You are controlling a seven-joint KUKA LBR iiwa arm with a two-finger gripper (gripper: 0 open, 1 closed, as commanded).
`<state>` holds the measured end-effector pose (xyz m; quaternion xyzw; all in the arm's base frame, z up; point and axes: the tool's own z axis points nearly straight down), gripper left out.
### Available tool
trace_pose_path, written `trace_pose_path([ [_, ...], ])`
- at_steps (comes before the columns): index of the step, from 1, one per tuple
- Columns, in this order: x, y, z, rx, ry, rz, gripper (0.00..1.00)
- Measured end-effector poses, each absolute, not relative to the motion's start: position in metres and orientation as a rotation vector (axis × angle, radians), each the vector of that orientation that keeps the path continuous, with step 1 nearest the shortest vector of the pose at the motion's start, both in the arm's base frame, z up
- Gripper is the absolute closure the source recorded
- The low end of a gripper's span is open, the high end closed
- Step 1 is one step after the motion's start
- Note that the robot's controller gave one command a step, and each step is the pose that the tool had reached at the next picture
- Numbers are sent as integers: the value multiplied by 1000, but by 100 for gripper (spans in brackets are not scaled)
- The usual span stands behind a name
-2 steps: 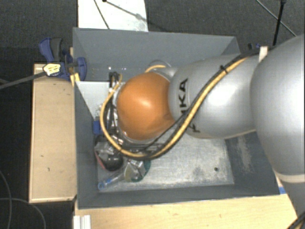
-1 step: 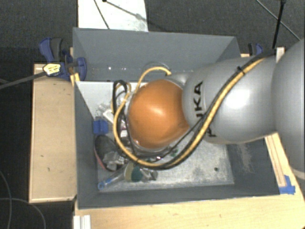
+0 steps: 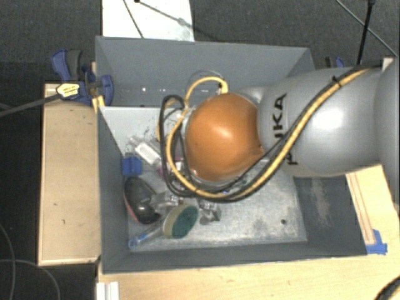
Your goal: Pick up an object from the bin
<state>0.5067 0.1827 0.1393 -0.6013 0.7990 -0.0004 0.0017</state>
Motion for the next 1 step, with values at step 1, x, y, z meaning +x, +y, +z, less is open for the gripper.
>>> trace_pose_path([
  [1,522,195,72,-2292,2147,3,0],
])
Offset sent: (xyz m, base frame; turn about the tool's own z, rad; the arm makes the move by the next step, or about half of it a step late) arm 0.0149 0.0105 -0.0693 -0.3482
